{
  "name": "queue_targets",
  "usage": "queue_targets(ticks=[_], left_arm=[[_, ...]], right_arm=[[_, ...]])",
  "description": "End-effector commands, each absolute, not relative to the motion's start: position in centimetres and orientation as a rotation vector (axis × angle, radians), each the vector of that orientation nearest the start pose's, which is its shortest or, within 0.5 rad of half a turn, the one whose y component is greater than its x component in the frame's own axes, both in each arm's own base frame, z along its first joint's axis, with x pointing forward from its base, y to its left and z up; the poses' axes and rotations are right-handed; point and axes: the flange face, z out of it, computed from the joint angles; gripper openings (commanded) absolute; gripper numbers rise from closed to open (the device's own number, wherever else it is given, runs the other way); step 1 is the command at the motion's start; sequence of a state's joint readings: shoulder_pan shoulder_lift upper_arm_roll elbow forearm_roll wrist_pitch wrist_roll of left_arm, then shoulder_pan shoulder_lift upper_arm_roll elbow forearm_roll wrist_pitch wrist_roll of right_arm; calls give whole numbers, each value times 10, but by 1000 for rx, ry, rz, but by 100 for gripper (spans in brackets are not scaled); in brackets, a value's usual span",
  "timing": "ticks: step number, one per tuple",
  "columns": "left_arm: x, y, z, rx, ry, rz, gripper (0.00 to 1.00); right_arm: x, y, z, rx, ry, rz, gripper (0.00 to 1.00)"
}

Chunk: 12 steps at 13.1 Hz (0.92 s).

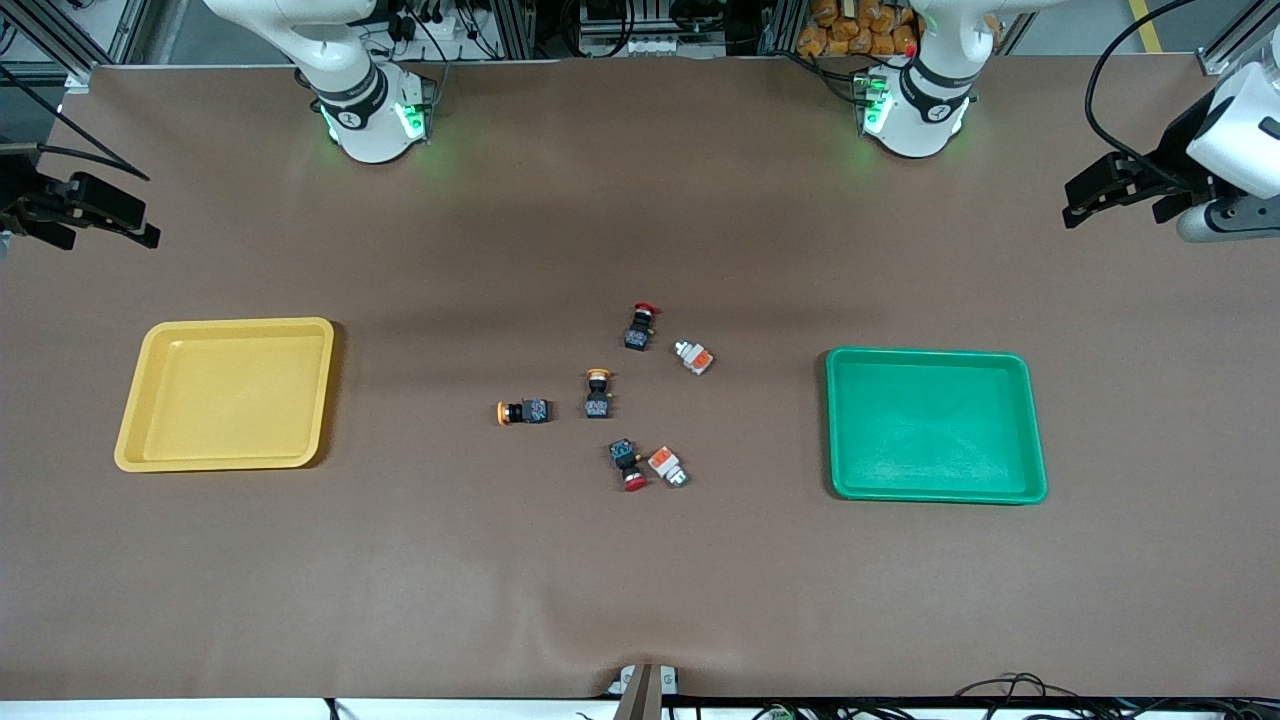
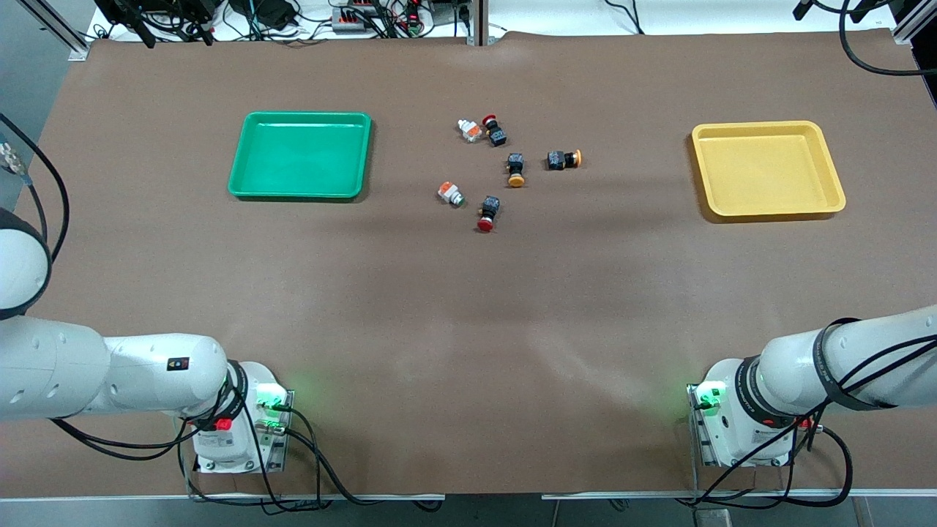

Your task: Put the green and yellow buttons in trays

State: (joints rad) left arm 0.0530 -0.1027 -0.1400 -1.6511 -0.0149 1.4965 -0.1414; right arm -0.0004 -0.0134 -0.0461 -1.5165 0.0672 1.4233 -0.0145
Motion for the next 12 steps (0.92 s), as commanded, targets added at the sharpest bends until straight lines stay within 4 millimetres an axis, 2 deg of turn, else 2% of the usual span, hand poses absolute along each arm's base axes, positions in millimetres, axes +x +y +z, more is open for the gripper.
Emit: queue_targets(ticks=[1, 6, 10, 12], left_arm=[[515, -52, 638, -3161, -57, 66, 100], [520, -58, 631, -3159, -57, 83, 100], [540, -60, 611, -3169, -110, 83, 100], [552, -73, 596, -3168, -183, 113, 100]], right_arm=[[538, -15, 649, -3092, 30, 105, 100], [539, -16, 648, -3089, 9, 90, 100], [539, -17, 648, -3089, 11, 94, 100], [539, -17, 648, -3089, 11, 99, 100]])
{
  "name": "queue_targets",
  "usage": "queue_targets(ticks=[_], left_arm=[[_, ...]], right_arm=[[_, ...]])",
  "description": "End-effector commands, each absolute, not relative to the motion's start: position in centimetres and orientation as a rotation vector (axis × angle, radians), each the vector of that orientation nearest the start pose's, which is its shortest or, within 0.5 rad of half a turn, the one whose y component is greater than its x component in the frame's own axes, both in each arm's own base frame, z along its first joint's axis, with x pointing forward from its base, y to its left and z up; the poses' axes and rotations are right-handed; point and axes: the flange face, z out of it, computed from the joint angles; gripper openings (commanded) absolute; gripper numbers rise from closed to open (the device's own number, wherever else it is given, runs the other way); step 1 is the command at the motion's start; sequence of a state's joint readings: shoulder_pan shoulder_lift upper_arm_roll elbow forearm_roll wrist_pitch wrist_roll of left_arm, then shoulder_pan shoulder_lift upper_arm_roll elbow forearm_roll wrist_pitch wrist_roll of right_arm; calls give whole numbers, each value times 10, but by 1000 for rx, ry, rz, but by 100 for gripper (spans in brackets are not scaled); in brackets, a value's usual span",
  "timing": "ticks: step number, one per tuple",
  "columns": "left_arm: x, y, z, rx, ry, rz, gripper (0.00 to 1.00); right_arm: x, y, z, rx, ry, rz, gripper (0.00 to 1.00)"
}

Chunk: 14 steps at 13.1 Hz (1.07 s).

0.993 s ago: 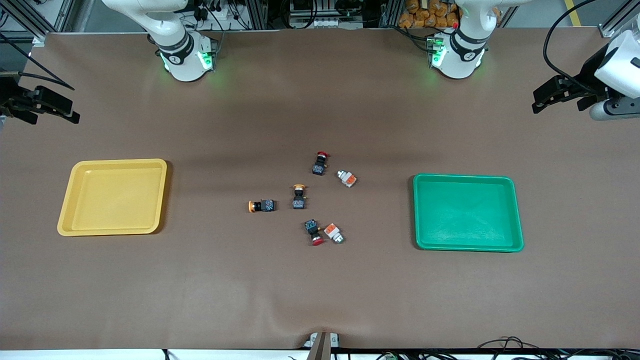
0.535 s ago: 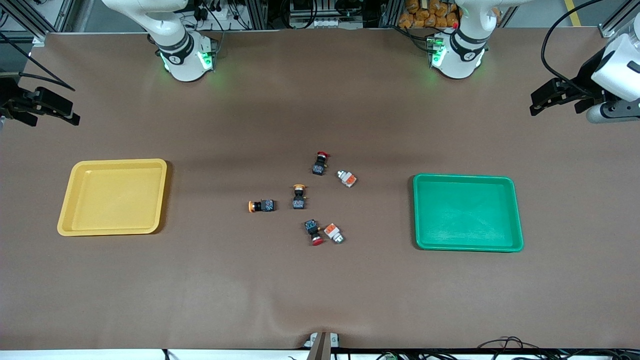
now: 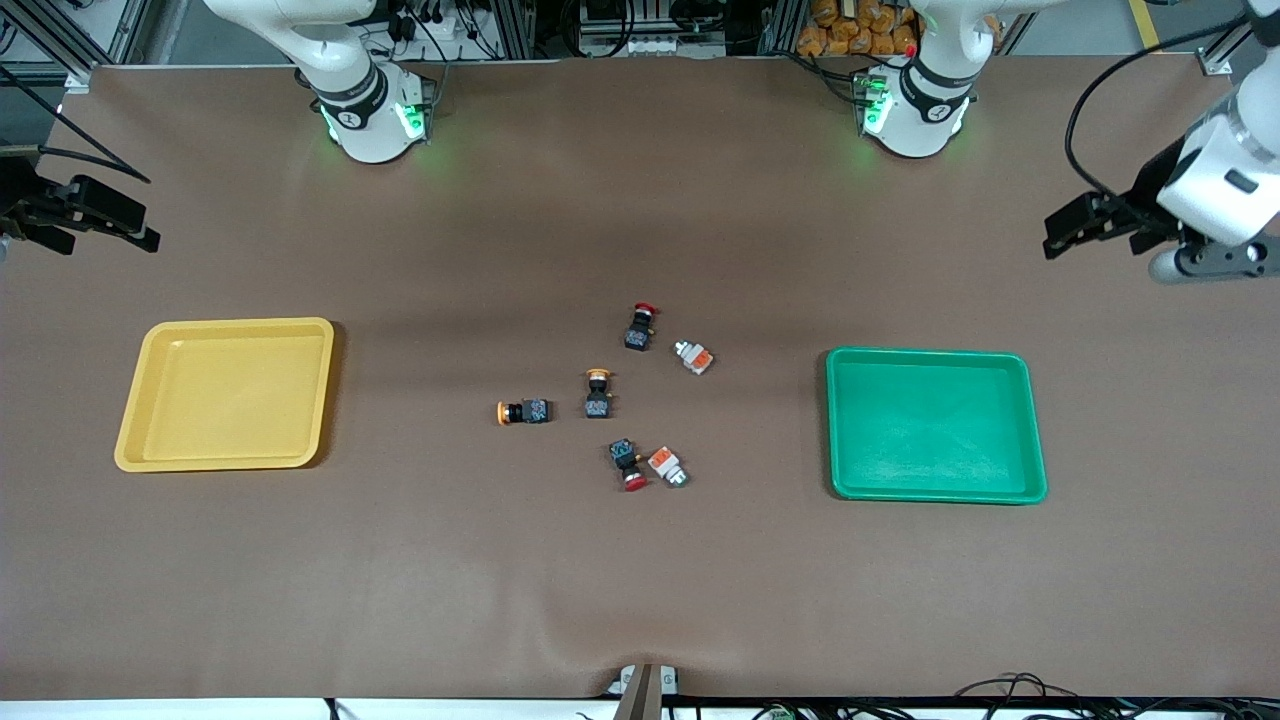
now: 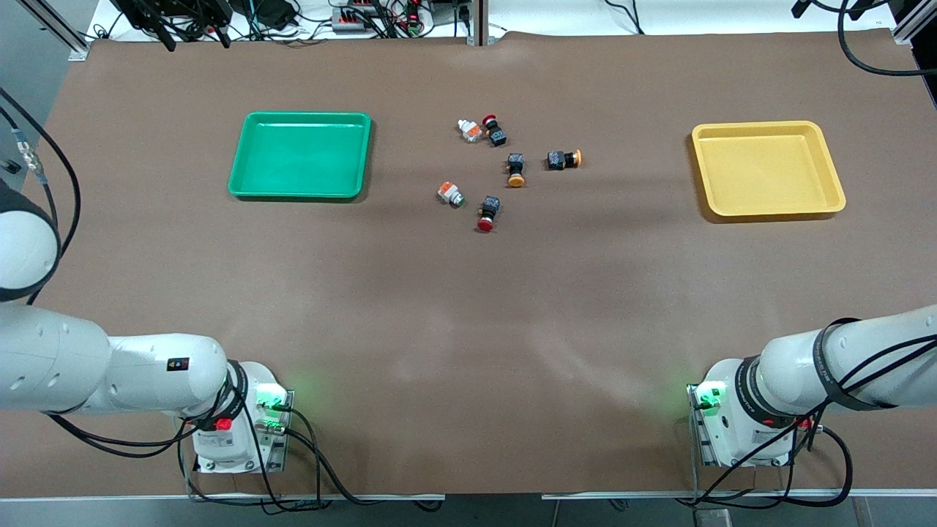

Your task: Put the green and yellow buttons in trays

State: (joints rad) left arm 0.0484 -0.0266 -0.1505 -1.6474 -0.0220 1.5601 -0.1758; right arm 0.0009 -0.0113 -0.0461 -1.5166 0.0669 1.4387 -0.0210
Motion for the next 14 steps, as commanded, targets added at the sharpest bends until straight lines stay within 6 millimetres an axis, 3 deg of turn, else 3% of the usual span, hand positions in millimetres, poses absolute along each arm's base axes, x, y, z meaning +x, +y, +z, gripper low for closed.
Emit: queue_targets(ticks=[1, 3, 4, 7, 9, 11, 14], left_arm=[[560, -87, 586, -3173, -241, 132, 100], [579, -114, 568, -3180, -400, 136, 100], [587, -132, 548, -3165, -481, 177, 100], [608, -195, 510, -3152, -619, 176, 100], [625, -216, 487, -3114, -840, 198, 100], [637, -253, 460, -3095, -986, 168, 100], [658, -291, 412, -3108, -1159, 88, 100]], right_arm=[[539, -17, 647, -3089, 11, 102, 100], [539, -16, 647, -3087, 10, 106, 100], [539, -18, 647, -3084, 17, 106, 100], [541, -19, 645, -3087, 15, 113, 100], [541, -19, 645, -3088, 18, 111, 100], [547, -18, 637, -3081, 20, 131, 100], [552, -16, 630, -3076, 15, 145, 100]])
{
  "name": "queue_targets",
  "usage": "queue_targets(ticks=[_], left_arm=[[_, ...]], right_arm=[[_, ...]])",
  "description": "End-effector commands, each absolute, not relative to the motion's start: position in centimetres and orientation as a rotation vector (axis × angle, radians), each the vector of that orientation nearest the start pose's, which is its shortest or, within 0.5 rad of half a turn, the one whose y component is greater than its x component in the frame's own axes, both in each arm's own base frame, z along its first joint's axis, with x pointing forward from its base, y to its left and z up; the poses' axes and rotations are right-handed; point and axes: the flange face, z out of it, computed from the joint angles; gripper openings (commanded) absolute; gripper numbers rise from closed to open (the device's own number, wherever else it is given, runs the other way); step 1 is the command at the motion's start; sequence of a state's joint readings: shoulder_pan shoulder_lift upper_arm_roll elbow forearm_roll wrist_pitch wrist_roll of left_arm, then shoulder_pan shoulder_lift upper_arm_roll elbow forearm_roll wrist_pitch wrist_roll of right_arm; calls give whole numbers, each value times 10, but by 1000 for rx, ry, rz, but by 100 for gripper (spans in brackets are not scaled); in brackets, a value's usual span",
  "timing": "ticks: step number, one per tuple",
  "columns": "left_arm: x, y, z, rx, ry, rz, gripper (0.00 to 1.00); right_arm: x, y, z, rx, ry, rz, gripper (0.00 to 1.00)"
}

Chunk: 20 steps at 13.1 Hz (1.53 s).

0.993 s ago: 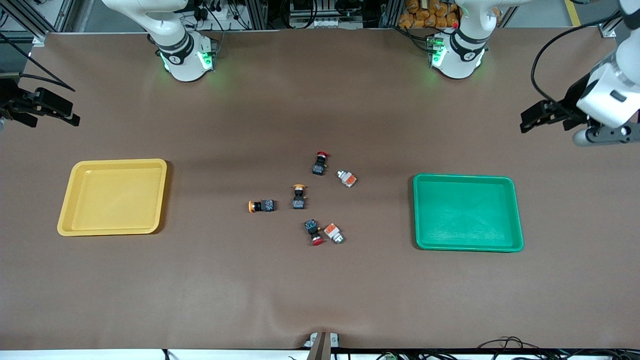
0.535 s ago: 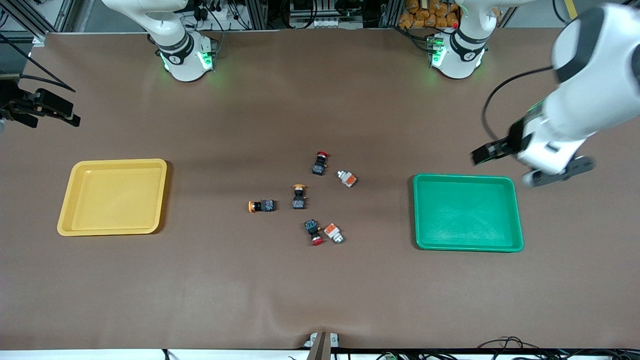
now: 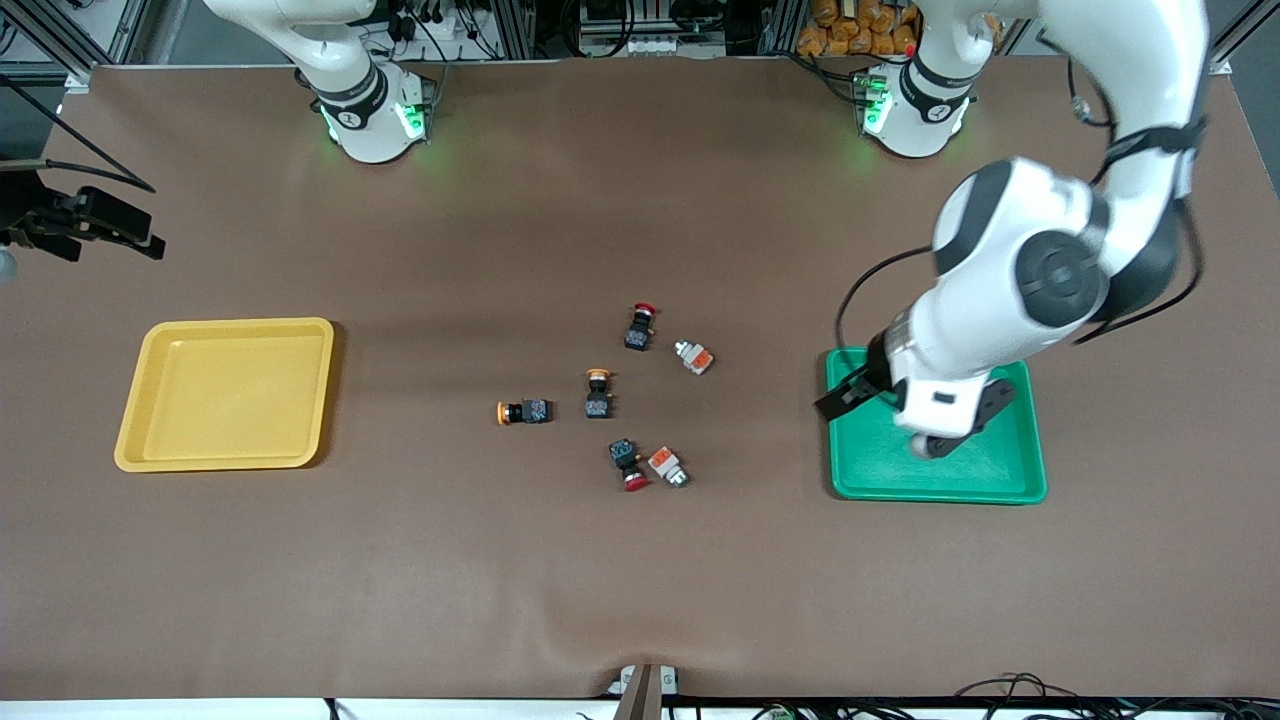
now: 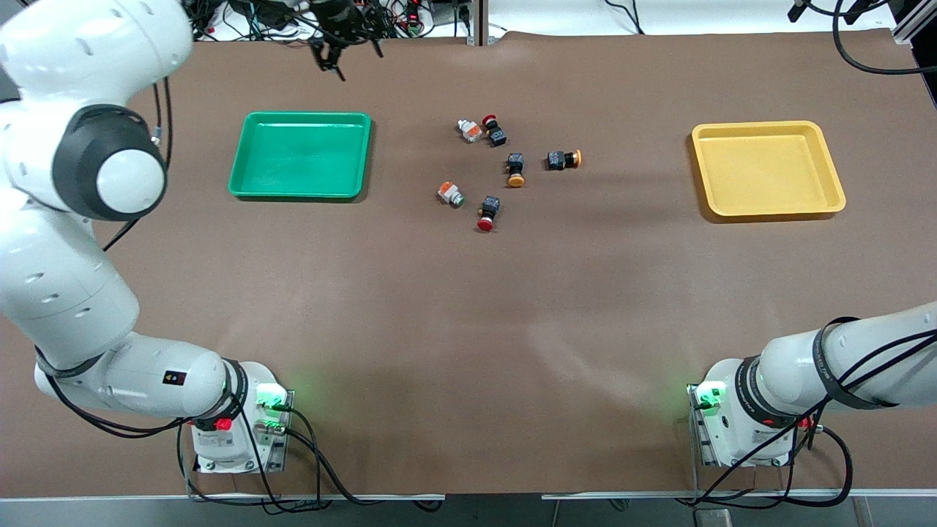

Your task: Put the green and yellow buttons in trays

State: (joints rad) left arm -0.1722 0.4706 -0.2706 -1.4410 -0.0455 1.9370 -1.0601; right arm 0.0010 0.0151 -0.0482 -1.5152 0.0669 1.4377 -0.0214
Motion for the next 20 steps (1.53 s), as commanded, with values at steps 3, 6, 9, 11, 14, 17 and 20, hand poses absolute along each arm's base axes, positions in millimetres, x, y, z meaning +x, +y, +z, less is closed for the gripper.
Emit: queue_targets(ticks=[3, 6, 9, 11, 14, 17, 20], left_arm=[[672, -336, 365, -3088, -1216, 13, 100], [660, -397, 324, -3070, -1166, -193, 100], [649, -426, 270, -3070, -1150, -250, 100], [641, -442, 248, -3084, -1130, -292, 100], [635, -451, 222, -3086, -1152, -298, 100], [629, -460, 206, -3090, -1193, -316, 100], [629, -464, 196, -3096, -1262, -339, 100]], right_arm=[[578, -4, 576, -3074, -13, 293, 100], [588, -10, 557, -3083, -1, 335, 100], [596, -10, 554, -3088, 7, 293, 100], [594, -18, 547, -3083, 113, 334, 100], [594, -4, 541, -3081, 358, 357, 100], [605, 23, 490, -3064, 547, 499, 100], [604, 57, 471, -3078, 910, 573, 100]])
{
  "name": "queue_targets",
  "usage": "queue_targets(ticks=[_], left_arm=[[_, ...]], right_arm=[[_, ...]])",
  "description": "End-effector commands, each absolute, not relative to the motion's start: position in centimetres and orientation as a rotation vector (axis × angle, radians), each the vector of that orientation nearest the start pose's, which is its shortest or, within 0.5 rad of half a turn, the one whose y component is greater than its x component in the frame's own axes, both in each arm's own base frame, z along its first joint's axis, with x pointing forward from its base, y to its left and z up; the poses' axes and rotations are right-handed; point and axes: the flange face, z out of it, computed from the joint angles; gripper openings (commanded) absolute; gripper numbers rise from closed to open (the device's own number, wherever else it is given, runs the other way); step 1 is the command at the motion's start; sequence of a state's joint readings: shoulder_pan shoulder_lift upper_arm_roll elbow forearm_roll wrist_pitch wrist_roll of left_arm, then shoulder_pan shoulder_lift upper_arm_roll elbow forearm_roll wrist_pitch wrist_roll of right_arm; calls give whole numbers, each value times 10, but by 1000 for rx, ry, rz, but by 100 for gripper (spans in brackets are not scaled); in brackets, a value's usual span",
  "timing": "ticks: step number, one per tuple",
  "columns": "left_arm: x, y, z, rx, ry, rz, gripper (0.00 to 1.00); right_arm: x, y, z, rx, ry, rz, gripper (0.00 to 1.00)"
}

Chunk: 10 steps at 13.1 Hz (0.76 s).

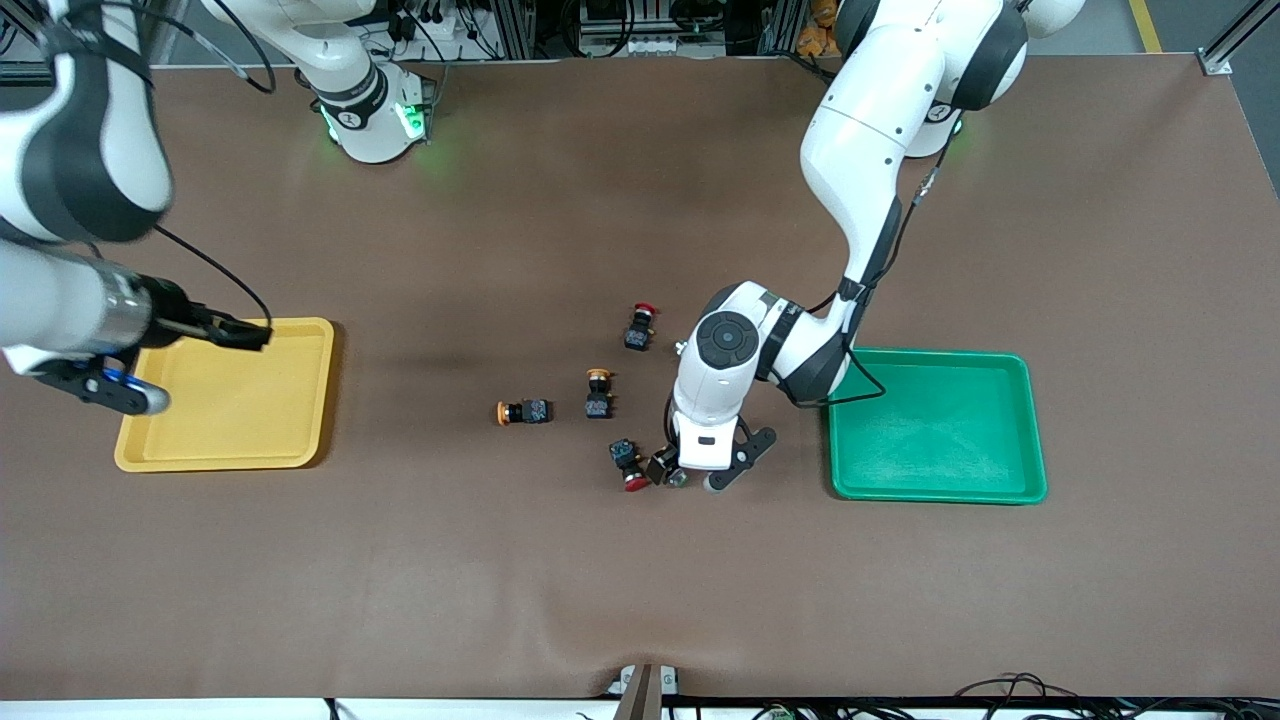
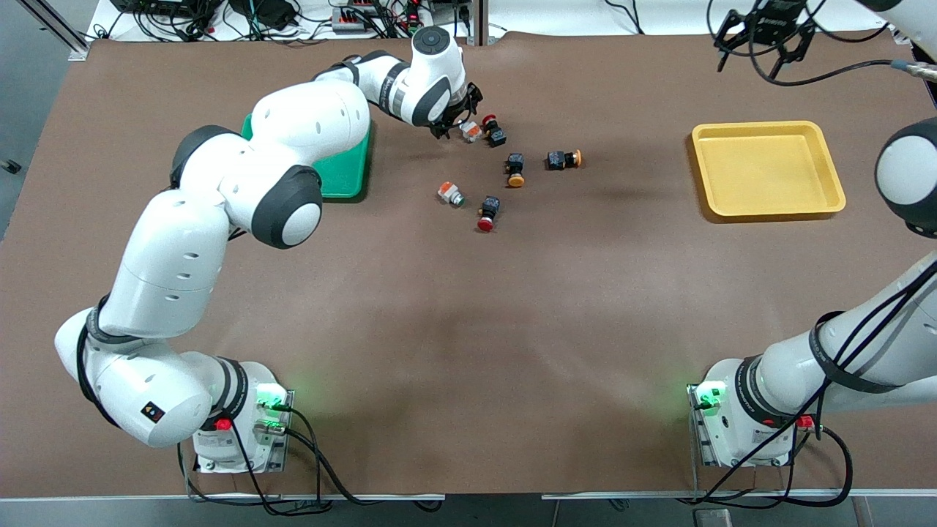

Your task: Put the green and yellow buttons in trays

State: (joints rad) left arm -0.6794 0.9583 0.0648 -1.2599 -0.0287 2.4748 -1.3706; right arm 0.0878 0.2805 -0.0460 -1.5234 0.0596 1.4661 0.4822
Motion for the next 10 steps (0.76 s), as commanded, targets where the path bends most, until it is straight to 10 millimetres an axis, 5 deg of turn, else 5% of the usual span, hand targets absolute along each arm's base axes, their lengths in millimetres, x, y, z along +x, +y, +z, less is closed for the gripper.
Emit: queue_targets(ticks=[1, 5, 10], left_arm=[[625, -469, 193, -3106, -1254, -348, 100], [623, -469, 184, -3100, -1246, -341, 100], [621, -469, 176, -3097, -1239, -330, 97]], right_arm=[[603, 58, 467, -3101, 965, 611, 100], [616, 55, 429, -3068, 1028, 676, 100], [641, 92, 395, -2779, 1480, 598, 100]])
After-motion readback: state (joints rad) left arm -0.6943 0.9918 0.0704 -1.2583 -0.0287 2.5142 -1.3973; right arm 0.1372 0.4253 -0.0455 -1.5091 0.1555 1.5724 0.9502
